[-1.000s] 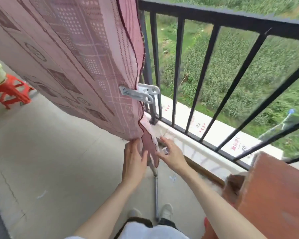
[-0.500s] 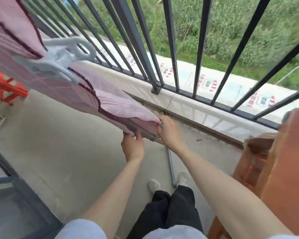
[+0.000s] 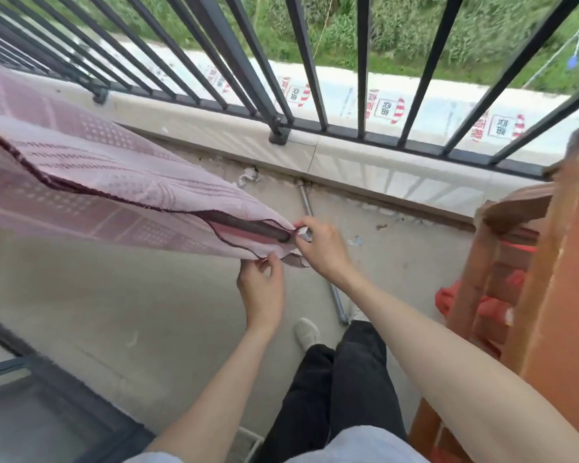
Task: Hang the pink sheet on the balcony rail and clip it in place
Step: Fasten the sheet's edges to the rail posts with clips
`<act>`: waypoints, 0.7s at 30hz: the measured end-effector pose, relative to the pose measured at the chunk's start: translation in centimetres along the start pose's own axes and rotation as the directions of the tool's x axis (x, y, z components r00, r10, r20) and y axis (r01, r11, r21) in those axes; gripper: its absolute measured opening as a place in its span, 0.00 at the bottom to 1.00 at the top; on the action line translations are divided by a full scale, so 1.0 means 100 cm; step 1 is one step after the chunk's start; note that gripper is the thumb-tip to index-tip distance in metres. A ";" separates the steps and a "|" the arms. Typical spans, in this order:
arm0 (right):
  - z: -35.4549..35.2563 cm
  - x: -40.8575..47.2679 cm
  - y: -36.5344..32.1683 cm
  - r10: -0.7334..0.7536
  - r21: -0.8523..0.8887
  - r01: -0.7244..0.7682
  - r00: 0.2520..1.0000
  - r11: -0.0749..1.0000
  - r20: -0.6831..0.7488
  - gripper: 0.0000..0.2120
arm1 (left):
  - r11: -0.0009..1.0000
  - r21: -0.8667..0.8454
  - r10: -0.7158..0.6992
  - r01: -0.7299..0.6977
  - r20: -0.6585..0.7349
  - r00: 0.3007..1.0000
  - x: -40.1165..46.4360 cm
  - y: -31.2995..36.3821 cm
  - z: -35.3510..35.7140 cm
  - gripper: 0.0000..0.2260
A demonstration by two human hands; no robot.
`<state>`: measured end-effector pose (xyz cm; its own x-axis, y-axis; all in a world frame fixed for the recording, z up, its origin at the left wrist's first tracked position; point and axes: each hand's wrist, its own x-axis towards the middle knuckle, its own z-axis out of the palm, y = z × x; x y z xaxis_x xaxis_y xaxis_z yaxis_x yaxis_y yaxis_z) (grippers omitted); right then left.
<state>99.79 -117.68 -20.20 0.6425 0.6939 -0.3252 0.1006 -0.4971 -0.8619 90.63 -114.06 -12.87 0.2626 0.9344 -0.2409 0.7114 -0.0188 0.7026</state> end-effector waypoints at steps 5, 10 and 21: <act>0.015 -0.010 0.009 -0.016 0.164 0.006 0.998 0.986 0.056 0.08 | 0.999 -0.023 0.025 -0.024 0.060 0.998 0.017 -0.005 0.014 0.08; 0.019 -0.018 0.012 -0.003 0.194 -0.008 0.998 0.981 0.057 0.08 | 0.985 -0.173 0.012 0.021 0.183 0.983 0.010 -0.005 0.012 0.07; -0.006 -0.037 0.030 0.544 0.882 -0.470 0.734 -0.025 0.406 0.07 | 0.981 -0.106 -0.148 0.161 0.117 0.982 0.026 -0.016 0.025 0.04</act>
<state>98.17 -122.04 -21.41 0.2179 0.4506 -0.8657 -0.9747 0.1458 -0.1694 91.76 -112.47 -16.29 0.2286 0.8787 -0.4190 0.6712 0.1695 0.7217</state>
